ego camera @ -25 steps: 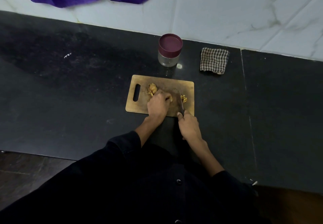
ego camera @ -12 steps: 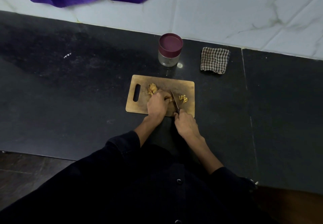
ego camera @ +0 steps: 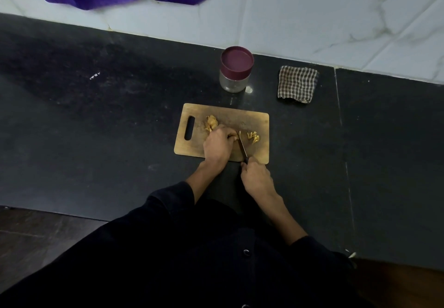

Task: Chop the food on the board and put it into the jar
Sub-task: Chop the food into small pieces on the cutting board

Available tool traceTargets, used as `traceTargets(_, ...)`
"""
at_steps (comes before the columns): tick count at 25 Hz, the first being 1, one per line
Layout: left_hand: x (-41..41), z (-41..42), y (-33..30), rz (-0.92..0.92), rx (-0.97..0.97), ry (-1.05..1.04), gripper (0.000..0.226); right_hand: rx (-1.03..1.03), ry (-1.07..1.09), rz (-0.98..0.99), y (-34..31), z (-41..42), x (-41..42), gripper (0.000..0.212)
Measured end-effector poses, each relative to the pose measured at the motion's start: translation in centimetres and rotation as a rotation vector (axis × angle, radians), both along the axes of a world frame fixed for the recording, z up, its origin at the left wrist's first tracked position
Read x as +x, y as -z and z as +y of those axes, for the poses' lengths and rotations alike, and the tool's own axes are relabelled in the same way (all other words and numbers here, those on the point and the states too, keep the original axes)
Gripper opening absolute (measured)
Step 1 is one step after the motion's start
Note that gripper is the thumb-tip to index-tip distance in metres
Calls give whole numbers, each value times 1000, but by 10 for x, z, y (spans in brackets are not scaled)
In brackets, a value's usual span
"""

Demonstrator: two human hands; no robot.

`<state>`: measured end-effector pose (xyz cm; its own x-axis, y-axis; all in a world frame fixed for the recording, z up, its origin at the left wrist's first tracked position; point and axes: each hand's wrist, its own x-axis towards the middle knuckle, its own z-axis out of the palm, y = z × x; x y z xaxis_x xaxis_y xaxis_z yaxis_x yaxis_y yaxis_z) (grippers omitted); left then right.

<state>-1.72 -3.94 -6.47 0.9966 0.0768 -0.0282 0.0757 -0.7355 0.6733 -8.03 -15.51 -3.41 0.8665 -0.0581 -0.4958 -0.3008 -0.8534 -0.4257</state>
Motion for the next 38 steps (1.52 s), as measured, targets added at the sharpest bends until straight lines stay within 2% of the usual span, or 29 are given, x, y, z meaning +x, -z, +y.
traceTargets(5,1,2,2,8,-16,2,10,114,179,-6,-2,-5,-4,36)
traceTargets(11,0,6,2,-37,-112,28,22,77,52,-51,-9,0,2,32)
traceTargets(15,0,7,2,-29,-113,36,18,11,-9,-74,-9,0,6,30)
traceTargets(26,0,4,3,-31,-65,20,9,5,-1,16,-12,5,14,27)
traceTargets(31,0,5,1,-28,-92,20,7,-34,-20,4,-6,1,0,27)
traceTargets(38,-3,6,-2,-34,-70,26,12,33,80,-46,-8,-9,-9,32)
